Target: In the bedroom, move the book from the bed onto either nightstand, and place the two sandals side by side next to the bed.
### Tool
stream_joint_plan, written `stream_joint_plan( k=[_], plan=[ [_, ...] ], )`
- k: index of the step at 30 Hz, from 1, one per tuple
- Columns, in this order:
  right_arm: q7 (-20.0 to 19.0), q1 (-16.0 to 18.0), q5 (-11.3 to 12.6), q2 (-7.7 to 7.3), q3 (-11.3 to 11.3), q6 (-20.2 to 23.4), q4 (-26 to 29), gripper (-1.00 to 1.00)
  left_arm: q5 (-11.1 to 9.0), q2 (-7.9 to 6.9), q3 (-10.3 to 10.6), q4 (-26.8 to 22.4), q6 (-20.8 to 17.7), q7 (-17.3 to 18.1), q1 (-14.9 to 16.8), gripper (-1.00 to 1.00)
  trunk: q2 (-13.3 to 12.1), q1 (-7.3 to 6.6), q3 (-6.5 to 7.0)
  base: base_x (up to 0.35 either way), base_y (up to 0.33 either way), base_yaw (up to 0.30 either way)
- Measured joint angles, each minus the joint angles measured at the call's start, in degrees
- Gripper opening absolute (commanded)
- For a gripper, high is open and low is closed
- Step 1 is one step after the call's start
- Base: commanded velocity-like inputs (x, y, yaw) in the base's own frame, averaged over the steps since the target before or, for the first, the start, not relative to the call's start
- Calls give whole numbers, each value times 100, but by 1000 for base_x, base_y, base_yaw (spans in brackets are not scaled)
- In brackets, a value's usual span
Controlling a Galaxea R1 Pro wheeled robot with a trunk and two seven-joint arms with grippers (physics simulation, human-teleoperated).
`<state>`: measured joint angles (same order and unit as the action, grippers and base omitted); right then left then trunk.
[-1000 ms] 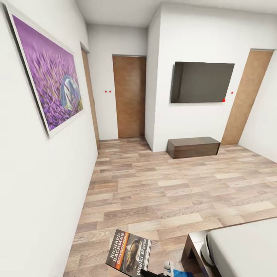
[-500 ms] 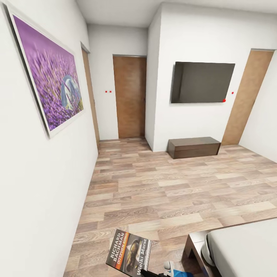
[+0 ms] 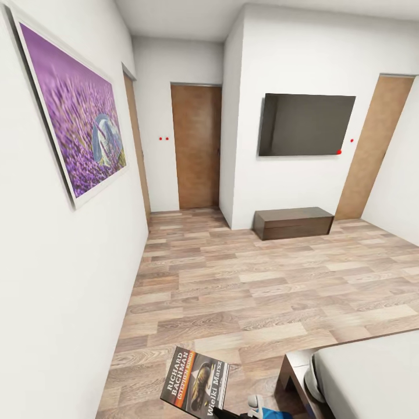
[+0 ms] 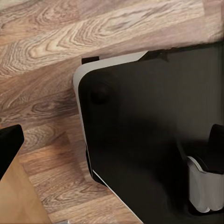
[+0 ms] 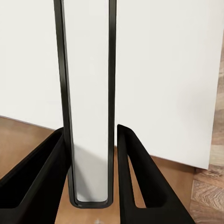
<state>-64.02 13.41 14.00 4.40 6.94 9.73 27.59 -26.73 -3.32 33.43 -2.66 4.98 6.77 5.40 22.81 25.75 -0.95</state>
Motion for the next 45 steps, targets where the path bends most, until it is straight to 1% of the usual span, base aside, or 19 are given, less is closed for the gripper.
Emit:
stream_joint_plan(
  k=[9, 29, 35, 45],
  plan=[
    [1, 1, -8, 8, -3, -4, -1, -100, -2, 16, -3, -18, 19, -10, 45, 100, 0, 0, 0, 0, 0, 147],
    [3, 1, -11, 12, -5, -5, -1, -100, -2, 24, 1, -29, 24, -16, 52, 100, 0, 0, 0, 0, 0, 265],
    [3, 0, -10, 11, -5, -5, -1, -100, -1, 25, 7, -43, 25, -20, 54, 100, 0, -1, 0, 27, 1, 92],
    [3, 0, -9, 8, -5, -5, -1, -100, 0, 26, 10, -69, 24, -19, 55, 100, 0, -1, 0, 129, 74, 15]
  ],
)
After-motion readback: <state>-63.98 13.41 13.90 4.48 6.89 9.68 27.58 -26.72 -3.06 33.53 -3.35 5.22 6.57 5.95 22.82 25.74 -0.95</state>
